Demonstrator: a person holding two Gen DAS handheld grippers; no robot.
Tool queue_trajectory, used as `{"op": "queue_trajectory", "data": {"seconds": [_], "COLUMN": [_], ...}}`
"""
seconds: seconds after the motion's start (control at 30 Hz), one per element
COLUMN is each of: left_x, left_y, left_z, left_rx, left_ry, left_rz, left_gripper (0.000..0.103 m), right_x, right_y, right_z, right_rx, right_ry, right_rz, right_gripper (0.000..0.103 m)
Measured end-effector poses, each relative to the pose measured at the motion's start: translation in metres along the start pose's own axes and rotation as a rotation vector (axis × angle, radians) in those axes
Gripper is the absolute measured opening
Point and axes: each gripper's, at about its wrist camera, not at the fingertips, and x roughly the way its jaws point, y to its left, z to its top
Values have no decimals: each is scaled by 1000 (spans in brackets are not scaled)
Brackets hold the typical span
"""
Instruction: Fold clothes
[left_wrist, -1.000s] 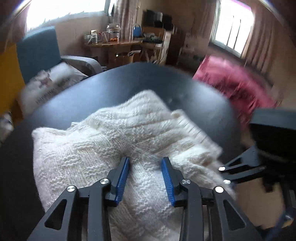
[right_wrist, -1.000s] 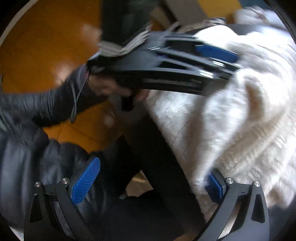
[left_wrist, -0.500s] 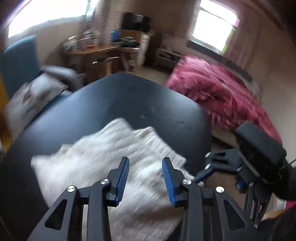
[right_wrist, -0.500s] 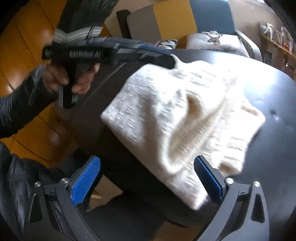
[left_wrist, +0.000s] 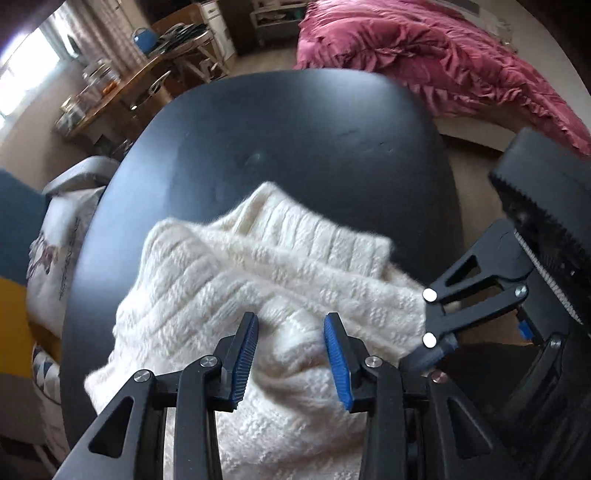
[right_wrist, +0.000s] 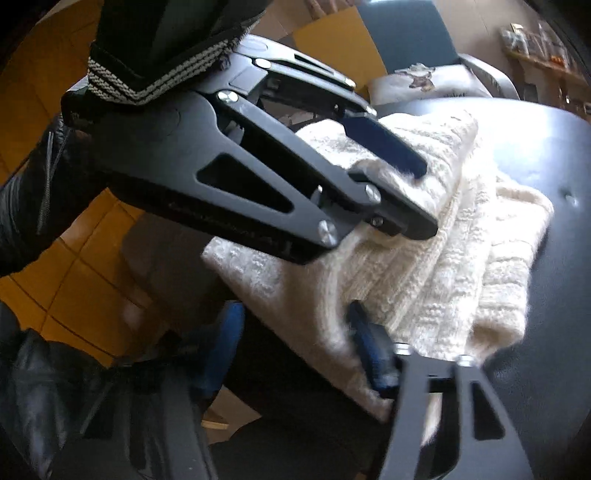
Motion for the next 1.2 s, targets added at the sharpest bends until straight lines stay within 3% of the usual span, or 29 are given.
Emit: {"op": "queue_trajectory", "data": {"seconds": [0.03,0.07,0.17,0.23,0.43,0.67,0.8,0.9,1.0,1.07,1.13,1.2], "left_x": [1,1,-2,-6,-24,7,33,32,31,33,35,37], "left_y": [1,2,16,31,74,75,79,78,76,77,76,75], "left_z": [-3,-5,-12,-18,-48,-60,-66,-66,-66,-67,-66,-65], "left_rx": [-15,-30,-160,-283,-618,-719,-798,-799,-780,-796,-804,-801], "left_ry": [6,12,-20,-66,-282,-315,-316,-331,-331,-328,-329,-329], "left_rz": [2,4,-37,-102,-347,-430,-481,-481,-474,-483,-483,-474], "left_gripper": [37,36,25,14,12,12,12,13,13,13,13,13], "right_x": [1,2,3,3,-7,-10,-16,-20,-24,-26,-26,-25], "right_y": [-2,-5,-14,-23,-42,-59,-76,-80,-76,-71,-66,-63], "right_z": [0,0,0,-2,-4,-7,-12,-14,-12,-11,-9,-7], "right_rx": [-4,-1,16,47,131,155,200,197,148,134,104,75], "right_ry": [0,2,7,16,1,17,-8,-10,-5,-10,3,24], "right_rz": [-11,-15,-3,17,50,75,131,138,162,215,231,195], "right_gripper": [29,25,24,24,24,25,25,26,50,85,92,92]}}
